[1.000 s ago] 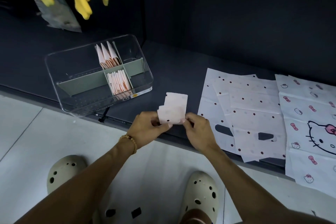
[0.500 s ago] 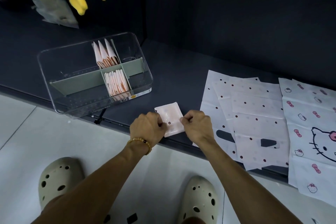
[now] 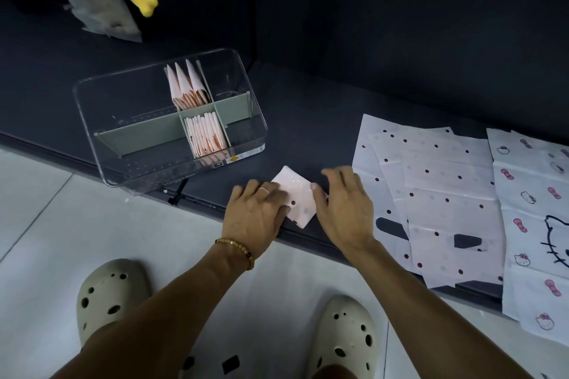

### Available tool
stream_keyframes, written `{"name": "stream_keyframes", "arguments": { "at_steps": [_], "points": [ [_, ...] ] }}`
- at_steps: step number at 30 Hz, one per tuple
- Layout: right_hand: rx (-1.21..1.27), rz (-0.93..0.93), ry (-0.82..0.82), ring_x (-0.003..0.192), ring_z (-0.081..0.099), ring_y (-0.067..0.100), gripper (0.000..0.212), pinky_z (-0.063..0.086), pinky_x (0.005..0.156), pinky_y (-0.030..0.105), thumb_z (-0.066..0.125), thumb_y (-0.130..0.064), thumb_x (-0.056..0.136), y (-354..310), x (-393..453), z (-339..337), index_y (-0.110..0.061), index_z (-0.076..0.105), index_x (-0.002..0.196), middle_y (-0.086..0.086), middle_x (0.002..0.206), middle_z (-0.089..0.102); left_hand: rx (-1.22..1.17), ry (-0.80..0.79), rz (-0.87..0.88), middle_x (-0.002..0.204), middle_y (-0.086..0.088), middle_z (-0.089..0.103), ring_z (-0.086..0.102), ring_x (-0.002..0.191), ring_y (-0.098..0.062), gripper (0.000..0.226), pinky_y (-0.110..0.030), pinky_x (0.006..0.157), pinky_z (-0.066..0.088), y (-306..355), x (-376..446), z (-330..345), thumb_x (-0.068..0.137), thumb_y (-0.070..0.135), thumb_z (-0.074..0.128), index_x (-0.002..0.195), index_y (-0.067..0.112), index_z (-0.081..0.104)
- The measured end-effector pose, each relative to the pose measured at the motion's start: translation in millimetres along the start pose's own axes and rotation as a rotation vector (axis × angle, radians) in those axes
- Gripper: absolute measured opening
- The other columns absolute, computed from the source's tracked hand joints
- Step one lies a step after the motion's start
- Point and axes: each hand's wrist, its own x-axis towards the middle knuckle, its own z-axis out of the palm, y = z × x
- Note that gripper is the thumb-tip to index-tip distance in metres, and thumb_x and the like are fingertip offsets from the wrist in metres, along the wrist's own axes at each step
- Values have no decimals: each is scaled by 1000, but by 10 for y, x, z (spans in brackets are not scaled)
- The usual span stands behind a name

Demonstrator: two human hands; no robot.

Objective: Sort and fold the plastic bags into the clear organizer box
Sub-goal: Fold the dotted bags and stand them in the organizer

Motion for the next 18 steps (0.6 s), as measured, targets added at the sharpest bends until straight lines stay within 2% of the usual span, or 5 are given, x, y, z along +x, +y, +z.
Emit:
{"name": "stream_keyframes", "arguments": {
  "at_steps": [4,7,11,13,18],
  "points": [
    [-89,-105,-34,123,52,32,40,45,97,43,51,-29,97,39,-251,61,-4,57,127,14,133,57,19,45,-107,126,2,56,47,110,-22,35,-36,88,35,83,-36,13,95,45,42,119,26,60],
    [-94,-116,-199,144,25,27,54,21,117,41,26,-36,102,56,-426,195,-5,41,143,12,153,33,18,76,-137,119,0,60,50,104,-24,34,-38,84,39,122,-69,-8,92,43,49,113,22,64],
    [-91,-128,-151,145,23,25,54,19,118,42,22,-37,104,105,-451,266,-5,41,143,10,154,32,22,111,-112,107,-4,66,55,100,-26,29,-40,82,43,134,-72,-46,86,39,58,102,16,69],
    [-77,-128,-116,142,30,24,55,24,116,44,24,-37,101,115,-447,255,-6,47,140,10,150,39,-18,145,52,115,-6,66,54,117,-29,28,-43,97,42,141,13,-53,86,30,61,107,12,68],
    [-69,-131,-110,143,28,20,53,25,117,44,29,-37,100,152,-435,301,-10,43,143,7,151,38,-110,-107,334,158,0,14,5,146,-14,55,-26,119,0,218,339,77,99,24,37,150,14,17]
  ]
}}
